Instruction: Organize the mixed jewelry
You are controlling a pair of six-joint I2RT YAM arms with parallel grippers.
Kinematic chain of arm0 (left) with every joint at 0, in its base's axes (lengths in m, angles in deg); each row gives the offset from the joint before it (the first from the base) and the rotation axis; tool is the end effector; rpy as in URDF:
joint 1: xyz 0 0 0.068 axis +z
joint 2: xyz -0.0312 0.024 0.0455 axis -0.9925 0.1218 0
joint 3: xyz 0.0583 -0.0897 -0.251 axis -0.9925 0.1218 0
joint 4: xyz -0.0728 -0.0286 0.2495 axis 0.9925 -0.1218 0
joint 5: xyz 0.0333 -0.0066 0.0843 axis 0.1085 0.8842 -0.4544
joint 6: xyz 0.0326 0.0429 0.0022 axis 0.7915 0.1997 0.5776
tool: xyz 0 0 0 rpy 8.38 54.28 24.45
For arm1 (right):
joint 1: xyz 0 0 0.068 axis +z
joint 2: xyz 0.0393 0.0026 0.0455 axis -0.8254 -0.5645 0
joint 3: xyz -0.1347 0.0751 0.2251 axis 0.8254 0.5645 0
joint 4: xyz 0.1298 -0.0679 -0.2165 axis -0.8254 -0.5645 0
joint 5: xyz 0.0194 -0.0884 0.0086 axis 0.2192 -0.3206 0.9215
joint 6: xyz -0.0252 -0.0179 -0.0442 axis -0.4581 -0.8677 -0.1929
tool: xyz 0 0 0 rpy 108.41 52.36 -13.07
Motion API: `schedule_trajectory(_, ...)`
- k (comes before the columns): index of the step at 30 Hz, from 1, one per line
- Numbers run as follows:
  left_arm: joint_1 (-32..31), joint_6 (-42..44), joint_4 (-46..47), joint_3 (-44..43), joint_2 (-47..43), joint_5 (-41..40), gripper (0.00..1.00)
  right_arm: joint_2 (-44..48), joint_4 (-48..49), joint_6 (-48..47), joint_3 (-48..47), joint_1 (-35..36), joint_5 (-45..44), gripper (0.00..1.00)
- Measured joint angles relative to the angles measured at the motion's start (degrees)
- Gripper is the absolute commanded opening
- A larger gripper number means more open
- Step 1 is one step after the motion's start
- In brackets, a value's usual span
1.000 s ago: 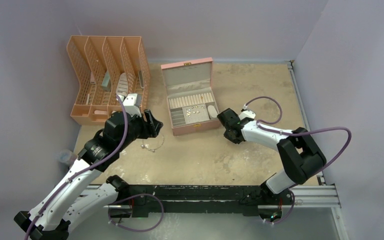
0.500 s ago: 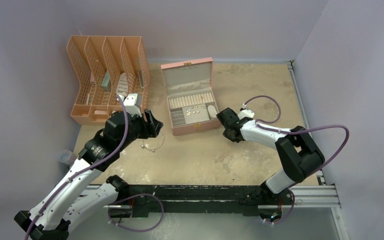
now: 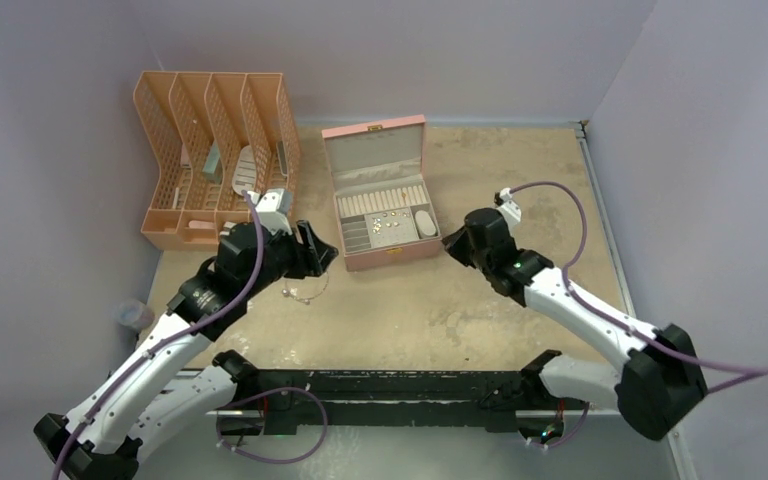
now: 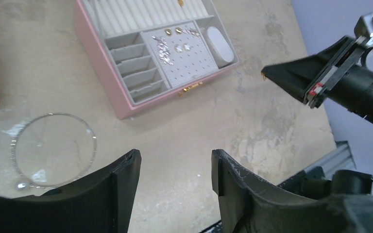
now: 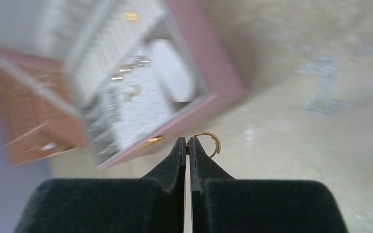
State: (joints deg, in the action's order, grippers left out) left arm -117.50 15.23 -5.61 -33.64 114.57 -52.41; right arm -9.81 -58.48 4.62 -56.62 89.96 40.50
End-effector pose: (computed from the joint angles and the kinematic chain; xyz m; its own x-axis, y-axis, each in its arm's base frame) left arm 0.1385 -0.0930 0.3248 -0.5728 -0.3008 -0.7625 0.2441 0.8254 -0.5090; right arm 0.2192 0.1352 0.2440 -0.4907 0.6610 -0.5677 0.2626 0.7335 0.6270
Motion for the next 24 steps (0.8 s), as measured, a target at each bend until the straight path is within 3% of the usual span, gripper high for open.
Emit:
schedule_trajectory(8,0.00,-10.62,11.87,5.16,4.09,13.03,0.59,7.41,17.49,-2.93,0.24,0.00,16.96,0.00)
schedule_trajectory(16,0.00,-23.15,26.43,7.43,5.20,19.98,0.64,3.04,38.25,-0.83,0.22,0.00,34.93,0.00)
schedule_trajectory(24,0.00,-32.81,40.59,11.45,3.48,23.19,0.61,-1.92,55.71,7.15,0.83,0.00,47.63,0.00)
